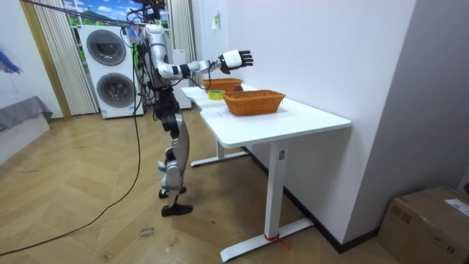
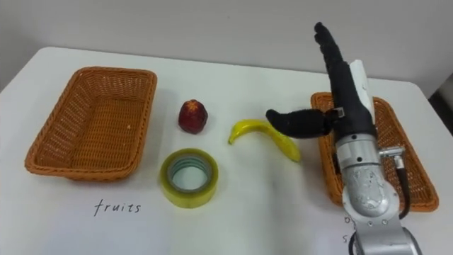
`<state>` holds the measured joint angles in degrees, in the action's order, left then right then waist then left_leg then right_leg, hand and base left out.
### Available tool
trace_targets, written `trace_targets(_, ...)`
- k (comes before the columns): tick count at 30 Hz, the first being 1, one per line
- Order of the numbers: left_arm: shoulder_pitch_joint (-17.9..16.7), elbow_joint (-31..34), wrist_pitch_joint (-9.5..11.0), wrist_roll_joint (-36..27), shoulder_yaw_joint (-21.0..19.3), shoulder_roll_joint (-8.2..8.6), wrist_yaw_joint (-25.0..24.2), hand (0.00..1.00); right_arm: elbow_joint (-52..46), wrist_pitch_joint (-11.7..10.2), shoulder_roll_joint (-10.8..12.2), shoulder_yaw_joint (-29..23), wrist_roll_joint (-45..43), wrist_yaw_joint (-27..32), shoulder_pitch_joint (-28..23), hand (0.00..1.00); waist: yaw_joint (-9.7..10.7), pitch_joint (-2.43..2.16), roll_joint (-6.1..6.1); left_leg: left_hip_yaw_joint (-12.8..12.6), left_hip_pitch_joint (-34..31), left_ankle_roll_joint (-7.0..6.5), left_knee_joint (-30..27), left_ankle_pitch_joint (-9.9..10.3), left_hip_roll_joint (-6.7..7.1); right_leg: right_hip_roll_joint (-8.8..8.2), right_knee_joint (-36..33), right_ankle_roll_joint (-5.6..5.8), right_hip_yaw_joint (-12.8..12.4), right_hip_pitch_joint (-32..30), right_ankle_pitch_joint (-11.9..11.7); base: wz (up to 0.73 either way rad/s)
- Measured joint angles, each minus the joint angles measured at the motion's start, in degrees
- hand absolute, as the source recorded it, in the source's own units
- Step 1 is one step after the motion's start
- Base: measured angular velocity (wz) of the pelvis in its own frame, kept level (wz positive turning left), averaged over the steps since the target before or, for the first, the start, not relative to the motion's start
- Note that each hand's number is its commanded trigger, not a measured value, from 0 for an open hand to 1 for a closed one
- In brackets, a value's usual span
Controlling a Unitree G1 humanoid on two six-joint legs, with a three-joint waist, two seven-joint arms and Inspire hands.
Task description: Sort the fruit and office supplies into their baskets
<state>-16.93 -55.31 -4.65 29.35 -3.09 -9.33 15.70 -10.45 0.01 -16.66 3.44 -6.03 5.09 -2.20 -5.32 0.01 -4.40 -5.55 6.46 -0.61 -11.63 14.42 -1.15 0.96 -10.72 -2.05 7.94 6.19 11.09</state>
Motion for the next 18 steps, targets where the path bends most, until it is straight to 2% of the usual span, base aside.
trace_targets(5, 0.5, 0.0, 0.0, 0.0, 0.2, -0.01, -0.2, 0.00, 0.0, 0.0, 1.0, 2.3, -0.2, -0.9, 0.0, 0.00, -0.4, 0.04, 0.22, 0.1, 0.1, -0.01, -0.1, 0.0, -0.04, 0.06, 0.0, 0.00, 0.0, 0.0, 0.0, 0.00)
trace_targets(9, 1.1, 0.4, -0.1, 0.0, 0.2, 0.06, -1.1, 0.00, 0.1, 0.0, 1.8, 4.7, -1.2, -1.5, -0.1, 0.00, -1.0, 0.30, 0.83, 0.4, 0.1, 0.00, -0.1, 0.0, -0.04, 0.06, 0.0, 0.00, 0.1, 0.0, 0.0, 0.00)
trace_targets(18, 0.9, 2.1, -0.3, -0.1, 1.7, 0.10, -0.2, 0.00, 4.6, 0.1, 2.1, 11.1, -1.3, -2.4, -0.2, 0.00, -2.4, 0.18, 0.99, 0.3, 0.0, 0.00, 0.0, 0.0, -0.02, 0.09, 0.0, 0.00, 0.2, 0.0, 0.0, 0.00)
